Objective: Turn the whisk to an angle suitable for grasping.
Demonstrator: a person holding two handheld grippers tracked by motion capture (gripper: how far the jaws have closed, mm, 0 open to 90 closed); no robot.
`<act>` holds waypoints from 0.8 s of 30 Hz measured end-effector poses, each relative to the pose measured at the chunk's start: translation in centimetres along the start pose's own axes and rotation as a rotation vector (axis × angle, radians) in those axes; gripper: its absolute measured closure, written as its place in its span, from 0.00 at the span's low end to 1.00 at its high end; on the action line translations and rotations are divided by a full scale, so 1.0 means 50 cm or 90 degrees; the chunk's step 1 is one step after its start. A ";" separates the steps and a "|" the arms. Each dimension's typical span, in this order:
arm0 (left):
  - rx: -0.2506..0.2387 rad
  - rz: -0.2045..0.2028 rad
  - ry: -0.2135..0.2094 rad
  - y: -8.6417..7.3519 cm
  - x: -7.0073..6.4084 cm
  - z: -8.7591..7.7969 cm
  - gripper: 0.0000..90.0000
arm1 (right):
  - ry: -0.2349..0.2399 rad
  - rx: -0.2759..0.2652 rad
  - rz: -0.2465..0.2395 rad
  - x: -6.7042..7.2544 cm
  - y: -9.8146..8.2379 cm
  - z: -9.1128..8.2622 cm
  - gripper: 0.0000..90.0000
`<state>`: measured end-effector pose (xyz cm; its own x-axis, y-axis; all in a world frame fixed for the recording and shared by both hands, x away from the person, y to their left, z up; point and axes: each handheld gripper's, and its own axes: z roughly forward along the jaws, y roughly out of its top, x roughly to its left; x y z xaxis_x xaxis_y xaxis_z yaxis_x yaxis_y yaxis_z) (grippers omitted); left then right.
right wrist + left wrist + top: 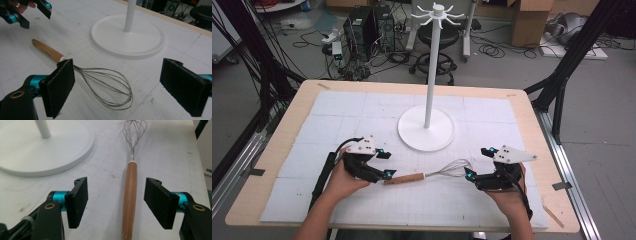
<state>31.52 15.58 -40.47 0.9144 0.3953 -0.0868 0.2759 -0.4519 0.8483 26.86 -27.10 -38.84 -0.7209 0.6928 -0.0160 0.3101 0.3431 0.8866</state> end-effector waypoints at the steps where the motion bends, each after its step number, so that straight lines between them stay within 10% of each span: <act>1: -0.005 -0.005 0.004 -0.001 0.005 -0.008 0.38 | 0.002 0.002 0.001 0.001 0.000 0.002 0.13; 24: -0.044 -0.029 0.086 -0.029 0.053 -0.113 0.14 | 0.016 0.019 -0.004 0.001 0.002 0.024 0.13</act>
<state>31.85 21.80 -39.00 0.8524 0.5196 -0.0586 0.2904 -0.3773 0.8794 27.62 -26.28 -39.33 -0.7376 0.6752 -0.0097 0.3234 0.3659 0.8727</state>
